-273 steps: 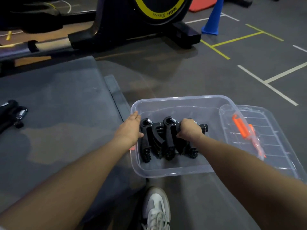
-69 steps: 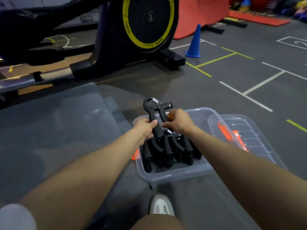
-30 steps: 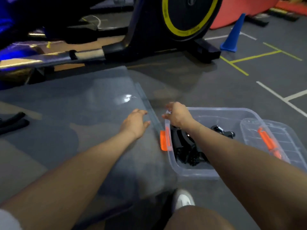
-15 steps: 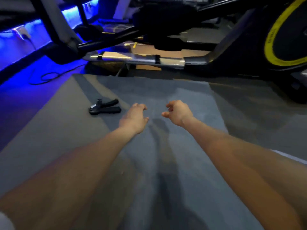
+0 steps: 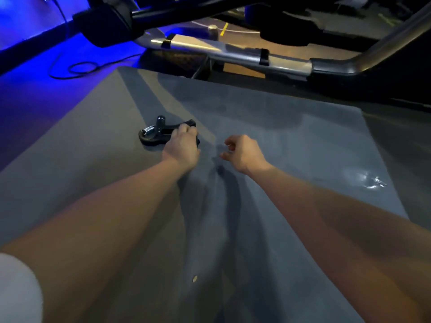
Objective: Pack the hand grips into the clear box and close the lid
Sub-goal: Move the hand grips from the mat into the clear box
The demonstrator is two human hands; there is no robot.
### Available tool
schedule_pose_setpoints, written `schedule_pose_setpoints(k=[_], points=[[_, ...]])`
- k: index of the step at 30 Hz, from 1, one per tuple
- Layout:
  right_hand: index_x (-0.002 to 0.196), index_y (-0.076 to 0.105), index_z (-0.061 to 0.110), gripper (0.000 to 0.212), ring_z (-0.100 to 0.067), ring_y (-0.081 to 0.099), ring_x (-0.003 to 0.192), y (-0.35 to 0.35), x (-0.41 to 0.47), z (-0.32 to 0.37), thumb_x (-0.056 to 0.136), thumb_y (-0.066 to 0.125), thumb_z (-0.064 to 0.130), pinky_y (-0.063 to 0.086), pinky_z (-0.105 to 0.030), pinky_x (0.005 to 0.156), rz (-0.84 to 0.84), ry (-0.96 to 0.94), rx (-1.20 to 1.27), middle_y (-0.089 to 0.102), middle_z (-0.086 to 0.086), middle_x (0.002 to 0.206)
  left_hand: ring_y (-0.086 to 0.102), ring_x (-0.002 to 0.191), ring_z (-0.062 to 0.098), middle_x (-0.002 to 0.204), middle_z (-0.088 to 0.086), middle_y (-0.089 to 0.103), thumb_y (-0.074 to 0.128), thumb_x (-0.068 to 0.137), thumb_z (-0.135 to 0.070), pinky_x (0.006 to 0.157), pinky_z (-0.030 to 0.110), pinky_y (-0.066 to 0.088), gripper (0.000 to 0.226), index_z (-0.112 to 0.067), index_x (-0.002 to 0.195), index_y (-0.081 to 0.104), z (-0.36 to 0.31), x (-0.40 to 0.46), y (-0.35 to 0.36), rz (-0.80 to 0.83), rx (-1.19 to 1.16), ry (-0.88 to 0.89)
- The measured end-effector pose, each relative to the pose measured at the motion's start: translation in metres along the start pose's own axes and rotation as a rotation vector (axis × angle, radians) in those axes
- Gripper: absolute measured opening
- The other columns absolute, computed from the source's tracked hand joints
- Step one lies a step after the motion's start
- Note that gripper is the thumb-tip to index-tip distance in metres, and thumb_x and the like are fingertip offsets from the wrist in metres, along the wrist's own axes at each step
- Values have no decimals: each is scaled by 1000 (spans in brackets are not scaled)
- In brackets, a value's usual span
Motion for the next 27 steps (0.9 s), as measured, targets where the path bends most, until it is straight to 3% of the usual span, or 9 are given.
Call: schedule_pose_setpoints(k=[9, 13, 20, 27], points=[[119, 62, 11, 39, -32, 59, 114, 8, 17, -24, 84, 68, 25, 48, -38, 99, -51, 2, -5, 64, -14, 120, 38, 123, 33, 129, 17, 45, 45, 93, -6, 96, 46, 42, 30, -5, 123, 47, 10, 16, 24, -65, 114, 20], [118, 62, 11, 37, -31, 59, 113, 5, 9, -29, 84, 68, 25, 48, -37, 98, -55, 16, 12, 65, -14, 120, 41, 118, 34, 123, 17, 48, 54, 90, -13, 86, 46, 46, 30, -4, 119, 50, 7, 9, 18, -37, 209, 78], [122, 59, 8, 37, -29, 60, 112, -18, -38, -37, 88, 64, 21, 47, -34, 98, -44, 73, 90, 64, -13, 121, 46, 115, 30, 118, 13, 53, 58, 87, -24, 92, 40, 45, 31, -8, 114, 55, -32, -37, 7, 152, 268, 288], [125, 58, 6, 39, -27, 58, 115, -98, -120, -39, 89, 63, 21, 44, -30, 95, -102, 114, 74, 63, -14, 123, 47, 118, 26, 125, 9, 53, 57, 90, -22, 92, 32, 37, 35, -11, 123, 55, -130, -108, -38, 272, 251, 589]])
Point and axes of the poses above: each hand's wrist, its own x-axis towards the middle knuckle, its own y-axis out of the palm, z = x × y, the point moved 5 cm from there along x, towards the middle knuckle
